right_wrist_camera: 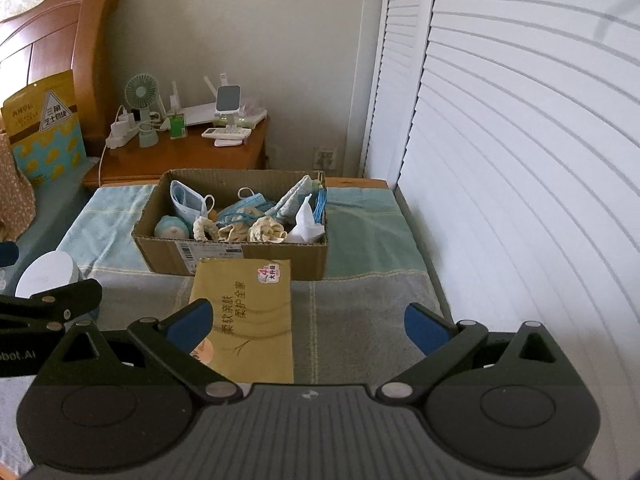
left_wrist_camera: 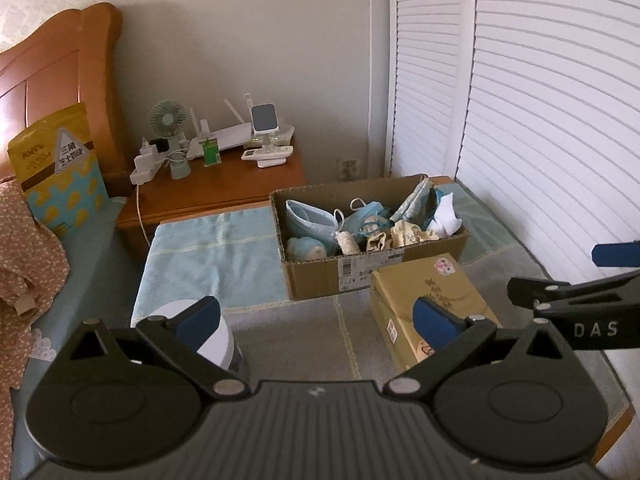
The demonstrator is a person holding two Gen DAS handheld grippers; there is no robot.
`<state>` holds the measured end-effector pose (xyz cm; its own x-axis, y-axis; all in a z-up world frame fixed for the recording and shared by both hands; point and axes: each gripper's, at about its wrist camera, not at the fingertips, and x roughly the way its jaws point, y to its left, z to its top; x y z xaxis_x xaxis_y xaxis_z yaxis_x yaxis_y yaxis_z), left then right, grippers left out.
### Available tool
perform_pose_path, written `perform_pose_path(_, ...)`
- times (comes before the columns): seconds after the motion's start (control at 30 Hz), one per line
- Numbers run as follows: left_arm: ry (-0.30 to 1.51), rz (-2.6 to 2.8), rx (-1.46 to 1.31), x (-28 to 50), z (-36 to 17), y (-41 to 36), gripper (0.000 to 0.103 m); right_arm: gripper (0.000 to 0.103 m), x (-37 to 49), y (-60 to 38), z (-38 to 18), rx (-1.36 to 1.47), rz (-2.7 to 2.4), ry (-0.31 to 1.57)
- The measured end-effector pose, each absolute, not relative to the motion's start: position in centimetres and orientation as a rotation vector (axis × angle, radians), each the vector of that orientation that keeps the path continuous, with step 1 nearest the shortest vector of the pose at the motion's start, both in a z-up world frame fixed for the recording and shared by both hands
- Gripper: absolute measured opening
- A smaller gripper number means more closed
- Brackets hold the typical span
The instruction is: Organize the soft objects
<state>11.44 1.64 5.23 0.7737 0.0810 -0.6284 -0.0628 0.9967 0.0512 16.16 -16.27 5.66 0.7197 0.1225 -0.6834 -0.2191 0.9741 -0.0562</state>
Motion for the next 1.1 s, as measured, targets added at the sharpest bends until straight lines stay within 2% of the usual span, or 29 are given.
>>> perform_pose_path(1.1,0.699,0.092,0.022,11.00,5.51,1.43,0.102,0.103,15.63,-16.15,6.19,-0.141,0.192,0.739)
